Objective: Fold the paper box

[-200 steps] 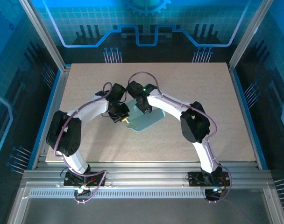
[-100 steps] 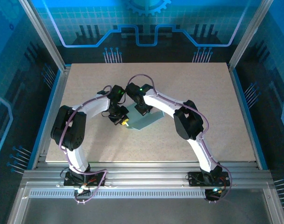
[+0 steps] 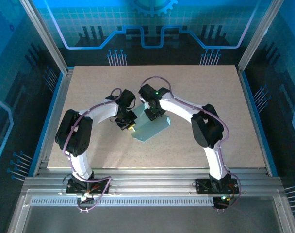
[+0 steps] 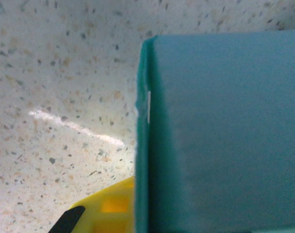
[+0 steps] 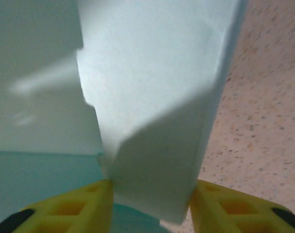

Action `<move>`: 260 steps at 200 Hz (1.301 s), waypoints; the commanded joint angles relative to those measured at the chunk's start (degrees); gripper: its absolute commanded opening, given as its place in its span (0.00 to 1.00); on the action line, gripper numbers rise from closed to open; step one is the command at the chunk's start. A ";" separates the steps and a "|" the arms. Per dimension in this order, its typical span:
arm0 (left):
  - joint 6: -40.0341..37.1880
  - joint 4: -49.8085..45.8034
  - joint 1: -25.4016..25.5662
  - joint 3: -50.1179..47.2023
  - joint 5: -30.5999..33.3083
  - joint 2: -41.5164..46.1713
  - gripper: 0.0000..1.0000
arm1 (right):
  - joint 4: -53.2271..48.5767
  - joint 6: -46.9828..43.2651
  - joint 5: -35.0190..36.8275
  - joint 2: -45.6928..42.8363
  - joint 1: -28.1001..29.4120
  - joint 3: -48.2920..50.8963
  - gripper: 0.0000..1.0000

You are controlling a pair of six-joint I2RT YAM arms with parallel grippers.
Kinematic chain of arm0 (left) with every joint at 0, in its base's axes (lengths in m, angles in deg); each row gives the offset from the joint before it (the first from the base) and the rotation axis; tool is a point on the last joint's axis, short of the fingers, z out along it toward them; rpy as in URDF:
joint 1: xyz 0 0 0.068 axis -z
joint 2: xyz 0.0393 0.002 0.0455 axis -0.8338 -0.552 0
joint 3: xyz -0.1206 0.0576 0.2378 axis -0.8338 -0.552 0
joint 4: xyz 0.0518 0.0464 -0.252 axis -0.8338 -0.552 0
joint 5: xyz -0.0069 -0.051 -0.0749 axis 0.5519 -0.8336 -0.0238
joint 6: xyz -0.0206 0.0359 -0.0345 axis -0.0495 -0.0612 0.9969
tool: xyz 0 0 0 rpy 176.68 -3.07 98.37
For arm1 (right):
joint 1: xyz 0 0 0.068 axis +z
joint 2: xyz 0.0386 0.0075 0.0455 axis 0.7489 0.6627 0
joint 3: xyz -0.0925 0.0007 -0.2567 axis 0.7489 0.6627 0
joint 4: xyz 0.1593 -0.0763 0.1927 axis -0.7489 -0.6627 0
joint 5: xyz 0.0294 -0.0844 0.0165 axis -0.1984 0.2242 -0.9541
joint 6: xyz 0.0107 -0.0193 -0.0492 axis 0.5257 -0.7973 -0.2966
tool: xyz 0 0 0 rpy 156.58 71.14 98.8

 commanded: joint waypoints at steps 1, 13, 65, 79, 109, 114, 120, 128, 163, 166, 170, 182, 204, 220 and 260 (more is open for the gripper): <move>-0.60 1.91 -0.24 -0.12 2.00 0.92 0.00 | 4.11 -0.61 -3.87 -6.98 -1.31 1.50 0.52; -0.79 2.04 -0.18 -0.13 2.25 0.89 0.00 | 5.10 -0.89 -5.28 -9.14 -1.96 2.79 0.57; -1.64 3.02 -0.23 0.01 2.00 0.78 0.00 | 11.44 1.85 -19.55 -15.85 -7.74 8.95 0.63; -1.89 3.40 -0.24 -0.12 1.83 0.82 0.00 | 15.04 4.65 -25.40 -17.12 -10.69 11.64 0.63; -2.46 4.13 -0.24 -0.38 1.65 1.10 0.00 | 18.25 6.66 -31.85 -15.52 -16.69 14.11 0.61; -2.56 4.28 -0.22 -0.39 1.65 1.13 0.00 | 18.78 6.66 -33.44 -14.89 -17.71 14.50 0.60; -2.57 4.41 -0.22 -0.55 1.65 1.18 0.00 | 19.63 6.57 -35.95 -14.11 -19.06 14.82 0.58; -2.66 4.67 -0.22 -0.70 1.57 1.19 0.00 | 20.78 7.04 -38.78 -13.00 -20.64 15.32 0.56; -2.57 5.19 -0.21 -0.90 1.14 0.99 0.00 | 19.55 4.29 -50.25 -6.87 -23.18 12.72 0.54; -2.49 5.21 -0.19 -0.76 1.13 0.96 0.00 | 19.31 4.03 -50.73 -6.30 -23.07 12.32 0.54; -2.49 5.19 -0.17 -0.74 1.00 0.90 0.00 | 18.91 3.84 -51.31 -5.58 -22.93 11.83 0.53; -2.40 5.21 -0.24 -0.71 0.70 0.63 0.00 | 17.91 3.38 -52.36 -3.54 -22.58 10.36 0.51; -2.13 5.12 -0.23 -0.66 0.60 0.56 0.00 | 16.59 2.17 -53.17 -1.16 -21.37 8.20 0.49; -2.22 5.13 -0.16 -0.74 0.67 0.65 0.00 | 15.57 1.31 -52.70 -0.48 -20.43 7.34 0.43; -2.31 4.77 -0.16 -0.37 0.59 0.43 0.00 | 11.66 -1.62 -46.48 -0.89 -17.76 5.84 0.36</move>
